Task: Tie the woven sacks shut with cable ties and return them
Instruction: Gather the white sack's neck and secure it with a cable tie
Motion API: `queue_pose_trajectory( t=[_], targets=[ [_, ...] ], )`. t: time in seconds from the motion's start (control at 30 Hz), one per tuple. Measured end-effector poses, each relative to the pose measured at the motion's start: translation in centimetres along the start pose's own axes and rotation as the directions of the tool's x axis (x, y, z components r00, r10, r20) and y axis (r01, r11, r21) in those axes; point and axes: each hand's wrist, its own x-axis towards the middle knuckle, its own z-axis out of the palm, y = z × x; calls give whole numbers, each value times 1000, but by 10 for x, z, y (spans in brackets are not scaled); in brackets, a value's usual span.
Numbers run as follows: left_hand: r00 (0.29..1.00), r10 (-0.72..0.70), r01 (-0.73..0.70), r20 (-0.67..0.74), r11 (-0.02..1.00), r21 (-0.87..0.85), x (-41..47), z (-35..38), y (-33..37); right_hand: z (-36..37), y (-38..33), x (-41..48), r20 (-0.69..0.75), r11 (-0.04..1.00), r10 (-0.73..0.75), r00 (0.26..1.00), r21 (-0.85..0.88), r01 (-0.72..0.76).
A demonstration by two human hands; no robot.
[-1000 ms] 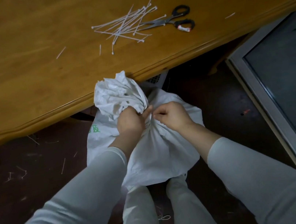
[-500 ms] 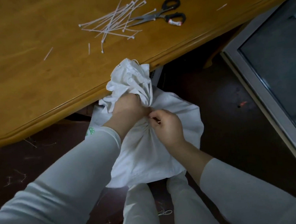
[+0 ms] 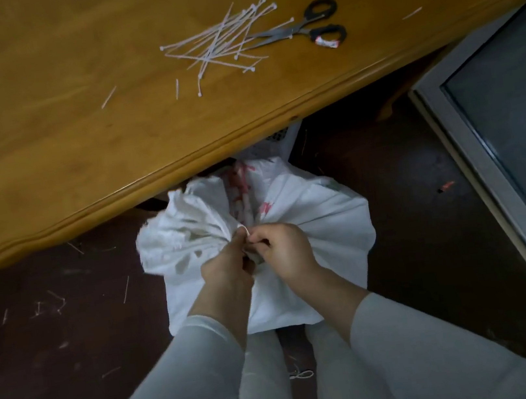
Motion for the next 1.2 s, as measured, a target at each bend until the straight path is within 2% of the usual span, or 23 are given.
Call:
queue_pose_trajectory(
  t=[0.07, 0.13, 0.23, 0.33, 0.57, 0.63, 0.77, 0.87, 0.9, 0.93, 1.0, 1.07, 1.1, 1.13, 1.2],
  targets=[
    [997, -67, 71, 49, 995, -67, 11, 1, -9, 0, 6, 2, 70, 999, 14, 997, -34, -12],
    [987, -113, 119, 113, 992, -48, 18, 7, -6, -1, 10, 5, 110, 999, 27, 994, -46, -22],
    [989, -97, 81, 109, 987, 142, 23, 17, 12, -1, 12, 16, 56, 996, 1, 998, -90, 4],
    [964, -134, 44, 229, 932, 361, 23, 20, 36, 3, 8, 31, 2, 989, -16, 1000, -146, 17],
    [921, -181, -65, 345, 802, 594, 50, 3, 58, 12, 4, 58, 17, 954, -30, 999, -299, 34],
    [932, -124, -125, 339, 770, 625, 54, 0, 55, 14, 5, 60, 18, 955, -22, 1000, -294, 26],
    [963, -70, -138, 262, 704, 697, 63, -5, 46, 15, 6, 63, 40, 944, -23, 999, -327, 35],
    [964, 65, -240, 256, 621, 746, 56, -9, 43, 16, 5, 65, 51, 933, -31, 998, -357, 47],
    [947, 135, -317, 291, 533, 784, 50, -10, 42, 17, 5, 65, 52, 931, -30, 998, -363, 47],
    [910, 209, -413, 359, 368, 833, 43, -11, 41, 18, 5, 66, 52, 930, -31, 998, -365, 48],
    [779, 327, -541, 535, -80, 837, 33, -12, 40, 19, 6, 66, 47, 931, -34, 998, -363, 48],
    [634, 355, -509, 687, -477, 717, 27, -10, 41, 19, 8, 67, 29, 942, -26, 999, -334, 34],
    [525, 340, -492, 780, -627, 604, 28, -8, 45, 18, 10, 67, 23, 952, -22, 1000, -305, 28],
    [381, 294, -465, 877, -759, 456, 31, -6, 50, 18, 12, 67, 15, 962, -26, 1000, -270, 29],
    [116, 111, -432, 987, -889, 151, 39, -2, 58, 18, 18, 67, -7, 981, -45, 999, -191, 43]
  ],
)
